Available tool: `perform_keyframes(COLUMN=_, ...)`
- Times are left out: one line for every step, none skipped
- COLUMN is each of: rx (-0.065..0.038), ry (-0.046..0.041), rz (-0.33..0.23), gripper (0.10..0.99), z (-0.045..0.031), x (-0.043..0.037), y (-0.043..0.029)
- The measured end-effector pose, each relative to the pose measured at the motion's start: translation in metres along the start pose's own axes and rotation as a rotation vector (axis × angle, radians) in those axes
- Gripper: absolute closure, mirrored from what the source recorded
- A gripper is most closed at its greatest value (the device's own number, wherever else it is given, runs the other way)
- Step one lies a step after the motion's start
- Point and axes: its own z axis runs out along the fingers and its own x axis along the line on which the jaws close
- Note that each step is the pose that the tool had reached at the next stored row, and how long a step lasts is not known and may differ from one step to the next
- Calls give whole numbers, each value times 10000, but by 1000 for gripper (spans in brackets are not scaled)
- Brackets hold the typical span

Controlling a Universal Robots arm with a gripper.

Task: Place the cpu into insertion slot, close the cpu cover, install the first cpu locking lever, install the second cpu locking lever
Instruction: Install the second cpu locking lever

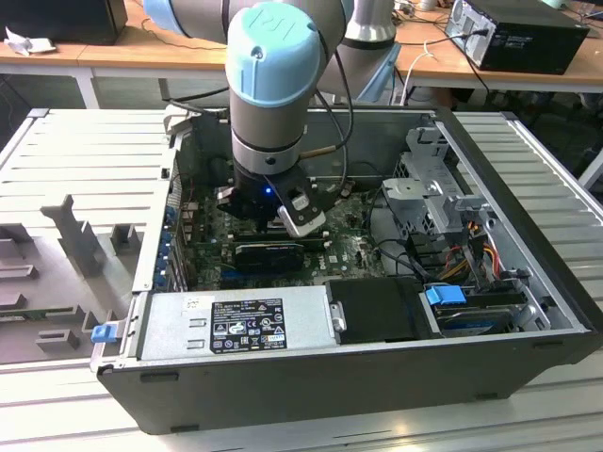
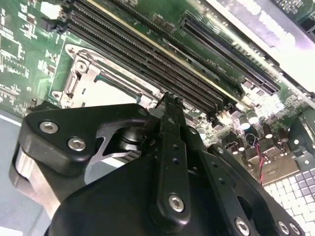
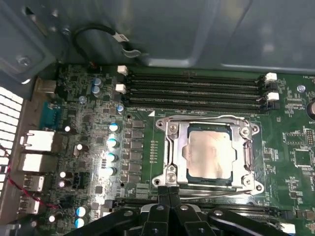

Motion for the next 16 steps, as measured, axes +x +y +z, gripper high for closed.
perform_keyframes(rx=-71, ry=-3, rz=-1, gripper=980, z=0, x=6, y=-13)
perform_keyframes(rx=-142, ry=-6, rz=-1, gripper=980, z=7, x=10, y=-21)
perform_keyframes(rx=-198, ry=-9, rz=-4, gripper=980, z=27, x=10, y=-26)
perform_keyframes(rx=-238, ry=-11, rz=-5, gripper=980, z=46, x=10, y=-32)
perform_keyframes(rx=-259, ry=-11, rz=-6, gripper=980, z=58, x=11, y=-35)
perform_keyframes(rx=-273, ry=-12, rz=-5, gripper=980, z=66, x=11, y=-38)
perform_keyframes(rx=-299, ry=-13, rz=-5, gripper=980, z=79, x=12, y=-42)
perform_keyframes(rx=-332, ry=-15, rz=-7, gripper=980, z=93, x=12, y=-46)
perform_keyframes(rx=-349, ry=-16, rz=-8, gripper=980, z=100, x=12, y=-47)
perform_keyframes(rx=-370, ry=-17, rz=-9, gripper=980, z=106, x=14, y=-49)
perform_keyframes(rx=-396, ry=-17, rz=-10, gripper=980, z=112, x=16, y=-48)
perform_keyframes(rx=-412, ry=-18, rz=-10, gripper=980, z=116, x=17, y=-45)
perform_keyframes(rx=-427, ry=-20, rz=-9, gripper=980, z=120, x=17, y=-42)
perform_keyframes(rx=-442, ry=-20, rz=-9, gripper=980, z=124, x=17, y=-38)
perform_keyframes(rx=-462, ry=-21, rz=-10, gripper=980, z=131, x=17, y=-34)
perform_keyframes(rx=-476, ry=-22, rz=-9, gripper=980, z=136, x=17, y=-30)
